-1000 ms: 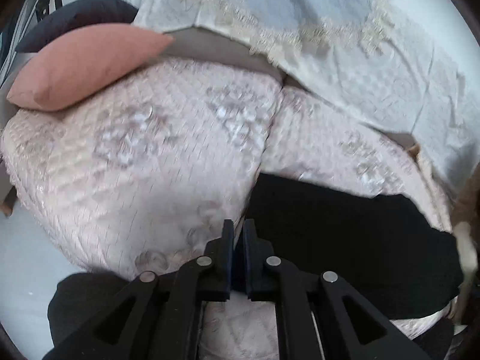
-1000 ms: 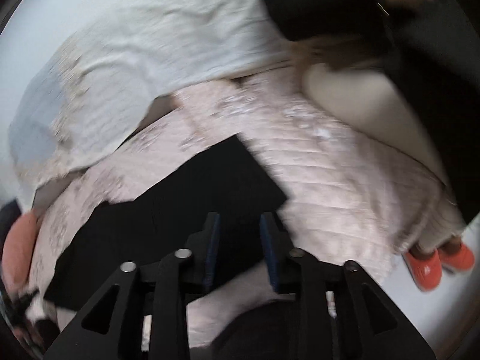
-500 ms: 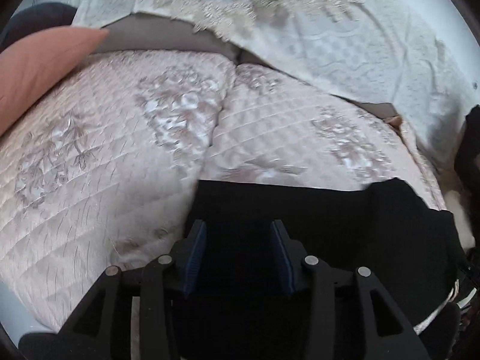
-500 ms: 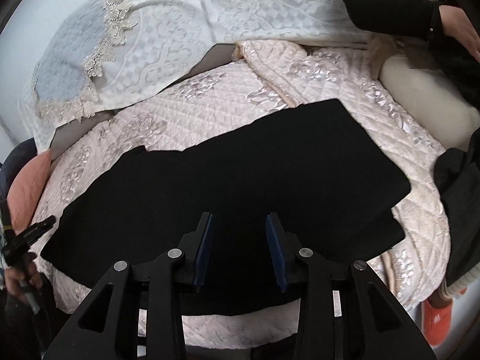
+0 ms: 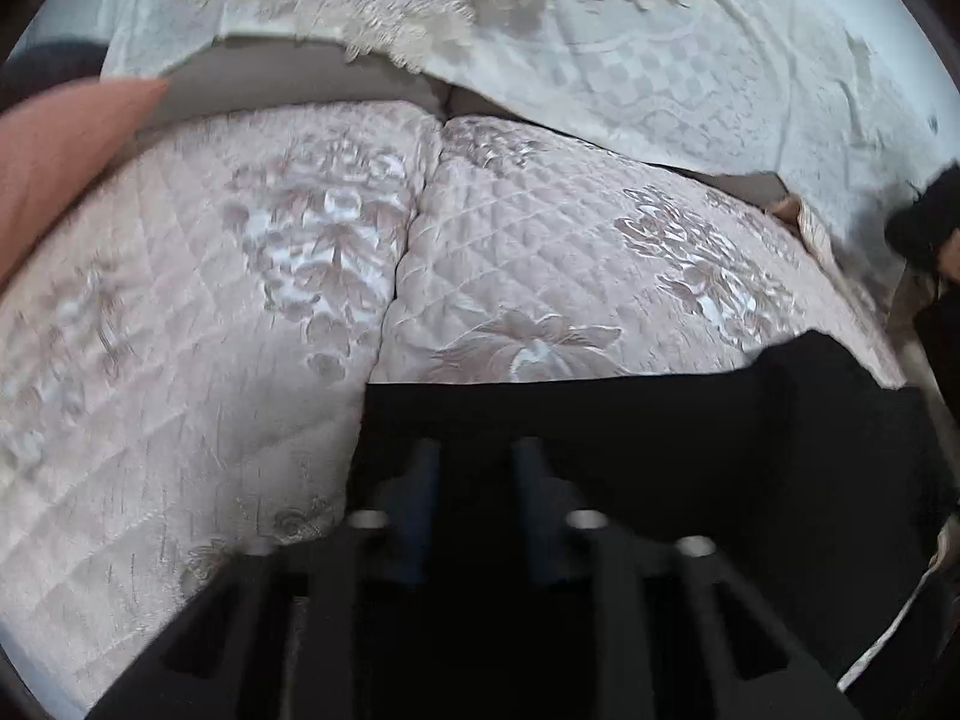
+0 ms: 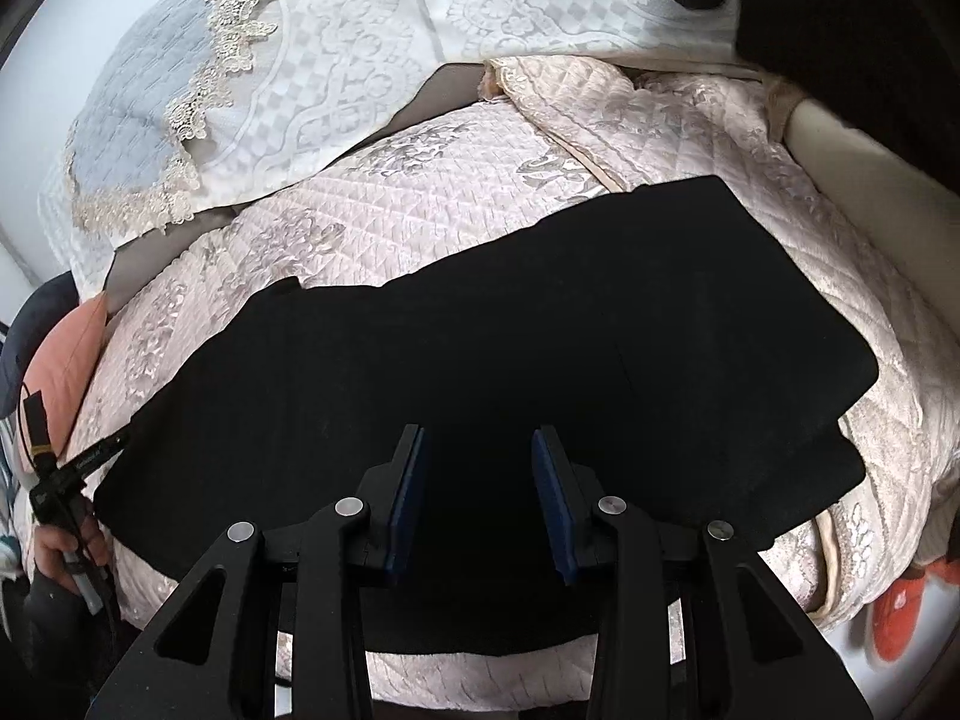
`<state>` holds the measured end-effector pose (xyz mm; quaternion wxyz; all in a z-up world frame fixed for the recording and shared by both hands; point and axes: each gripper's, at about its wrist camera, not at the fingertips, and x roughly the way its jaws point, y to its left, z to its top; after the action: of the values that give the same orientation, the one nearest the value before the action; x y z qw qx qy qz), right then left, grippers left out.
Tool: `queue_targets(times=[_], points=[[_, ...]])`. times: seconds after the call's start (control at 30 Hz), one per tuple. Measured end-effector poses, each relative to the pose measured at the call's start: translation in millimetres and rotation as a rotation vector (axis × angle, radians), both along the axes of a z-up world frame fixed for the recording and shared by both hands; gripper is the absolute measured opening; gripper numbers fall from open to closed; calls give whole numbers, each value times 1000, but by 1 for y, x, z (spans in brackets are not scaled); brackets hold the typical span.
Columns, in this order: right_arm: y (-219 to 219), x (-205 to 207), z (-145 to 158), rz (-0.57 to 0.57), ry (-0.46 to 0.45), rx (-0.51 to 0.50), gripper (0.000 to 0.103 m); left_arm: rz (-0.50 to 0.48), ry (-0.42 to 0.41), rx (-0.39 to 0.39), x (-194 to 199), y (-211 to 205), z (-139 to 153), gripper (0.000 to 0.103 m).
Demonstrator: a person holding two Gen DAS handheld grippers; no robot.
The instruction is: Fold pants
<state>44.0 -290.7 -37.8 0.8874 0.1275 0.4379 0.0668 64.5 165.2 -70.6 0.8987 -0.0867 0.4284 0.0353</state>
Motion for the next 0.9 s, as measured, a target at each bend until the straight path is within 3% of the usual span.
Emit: queue_targets(times=[0.03, 0.1, 0.2, 0.37, 0.5, 0.6, 0.73, 0.83, 0.9], points=[[0, 0, -1, -2, 1, 3, 37, -6, -4, 37, -1, -6, 2, 7], [0, 0, -1, -1, 0, 4, 37, -2, -14, 99, -2, -14, 6, 6], [-1, 0, 1, -2, -7, 7, 37, 25, -47, 128, -3, -6, 17, 6], [-10, 1, -1, -43, -17, -7, 37, 61, -62, 106, 13, 15, 24, 6], [-18, 1, -3, -78, -12, -15, 37, 43, 1, 120, 27, 9, 13, 11], [-24, -4, 1, -103, -25, -40, 43, 99, 12, 126, 24, 15, 13, 11], [-45, -11, -8, -178, 14, -99, 44, 154, -34, 80, 5, 22, 29, 11], [-58, -19, -8, -198, 18, -54, 44, 90, -65, 70, -10, 2, 43, 11], [-52, -22, -1, -205, 18, -149, 44, 22, -78, 52, -20, -20, 49, 11]])
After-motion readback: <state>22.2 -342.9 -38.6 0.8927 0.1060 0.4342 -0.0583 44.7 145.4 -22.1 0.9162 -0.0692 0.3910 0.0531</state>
